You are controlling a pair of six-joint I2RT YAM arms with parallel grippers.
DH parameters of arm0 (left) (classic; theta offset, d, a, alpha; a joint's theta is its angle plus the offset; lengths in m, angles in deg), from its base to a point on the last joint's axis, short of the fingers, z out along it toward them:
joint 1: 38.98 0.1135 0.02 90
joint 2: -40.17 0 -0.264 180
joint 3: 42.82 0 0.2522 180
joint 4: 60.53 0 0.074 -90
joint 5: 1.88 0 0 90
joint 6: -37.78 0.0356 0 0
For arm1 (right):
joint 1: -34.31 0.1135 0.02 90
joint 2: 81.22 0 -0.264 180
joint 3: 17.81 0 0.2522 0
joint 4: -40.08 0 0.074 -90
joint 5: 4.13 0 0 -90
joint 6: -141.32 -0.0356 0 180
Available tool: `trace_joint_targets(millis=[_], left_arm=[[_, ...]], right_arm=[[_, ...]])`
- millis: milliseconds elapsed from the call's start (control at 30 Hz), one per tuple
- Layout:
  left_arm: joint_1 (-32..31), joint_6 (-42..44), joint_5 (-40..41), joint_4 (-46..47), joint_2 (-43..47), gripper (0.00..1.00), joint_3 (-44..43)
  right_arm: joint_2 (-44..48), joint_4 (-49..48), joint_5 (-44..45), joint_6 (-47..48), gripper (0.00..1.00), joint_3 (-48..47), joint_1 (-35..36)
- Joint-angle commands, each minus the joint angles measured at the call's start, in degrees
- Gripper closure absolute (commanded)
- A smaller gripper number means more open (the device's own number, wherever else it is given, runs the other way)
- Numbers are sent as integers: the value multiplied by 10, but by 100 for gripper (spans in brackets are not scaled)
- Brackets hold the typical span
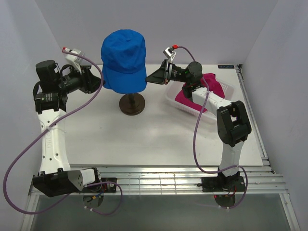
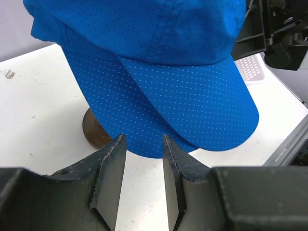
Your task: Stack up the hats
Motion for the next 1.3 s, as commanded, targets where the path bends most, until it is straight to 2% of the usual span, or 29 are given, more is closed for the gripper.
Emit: trace_joint_targets(millis=[0,200,333,600,733,900,1033,1100,1267], left_arm=[[-1,4,17,27,2,54,20],[-1,4,27,57,-6,54,57],[-1,2,31,68,-6,55,71],[-1,-14,8,54,5,54,17],[0,1,9,22,15,52,10],[0,14,17,17,27,42,51],[0,32,18,18,27,41,78],[0,42,13,17,27,42,84],[0,56,-8,0,31,59,100]], right_arm=[[15,-6,-2,14,75,-5,-1],[29,20,-3,32,82,-10,-3],[29,23,-2,28,83,-16,-3],[29,24,7,14,83,-32,-4],[49,73,14,62,77,-33,-4],[68,138,25,104,65,-24,-4],[73,174,36,128,66,-16,-3],[79,199,41,146,67,-18,-2],[88,233,45,168,73,-25,3]])
